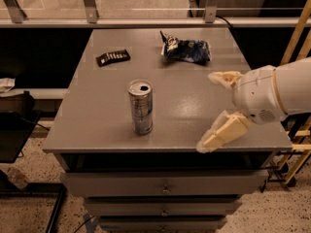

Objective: Move redbull can near blue chip bag

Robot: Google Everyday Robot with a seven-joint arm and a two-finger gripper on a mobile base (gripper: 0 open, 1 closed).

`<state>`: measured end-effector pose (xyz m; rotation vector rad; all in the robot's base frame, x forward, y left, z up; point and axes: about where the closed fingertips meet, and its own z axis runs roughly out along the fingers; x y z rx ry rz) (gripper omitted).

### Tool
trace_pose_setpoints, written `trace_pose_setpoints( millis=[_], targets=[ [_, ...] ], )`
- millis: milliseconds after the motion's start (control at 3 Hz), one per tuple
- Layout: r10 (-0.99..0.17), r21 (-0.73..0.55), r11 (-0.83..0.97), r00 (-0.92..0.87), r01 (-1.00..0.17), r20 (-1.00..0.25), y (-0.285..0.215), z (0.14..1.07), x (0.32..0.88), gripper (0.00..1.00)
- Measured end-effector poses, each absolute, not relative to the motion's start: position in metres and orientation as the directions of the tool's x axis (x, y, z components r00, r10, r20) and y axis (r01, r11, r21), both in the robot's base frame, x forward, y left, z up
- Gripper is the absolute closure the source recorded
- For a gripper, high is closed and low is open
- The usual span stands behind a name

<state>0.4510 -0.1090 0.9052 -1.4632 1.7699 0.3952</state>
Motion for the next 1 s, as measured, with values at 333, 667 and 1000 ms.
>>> trace_pose_setpoints(
  millis=[333,667,1000],
  targets=[
    [-0.637,-0.22,0.301,-0.024,-0.928,-0.77,-0.101,0.896,0.455,0.0],
    [-0.568,-0.183,0.27,-0.002,-0.945,-0.823,-0.069,0.873,0.465,0.0],
    [-0.511,-0.186,0.271,0.023,-0.944,-0.859,-0.047,0.869,0.475,0.0]
  ],
)
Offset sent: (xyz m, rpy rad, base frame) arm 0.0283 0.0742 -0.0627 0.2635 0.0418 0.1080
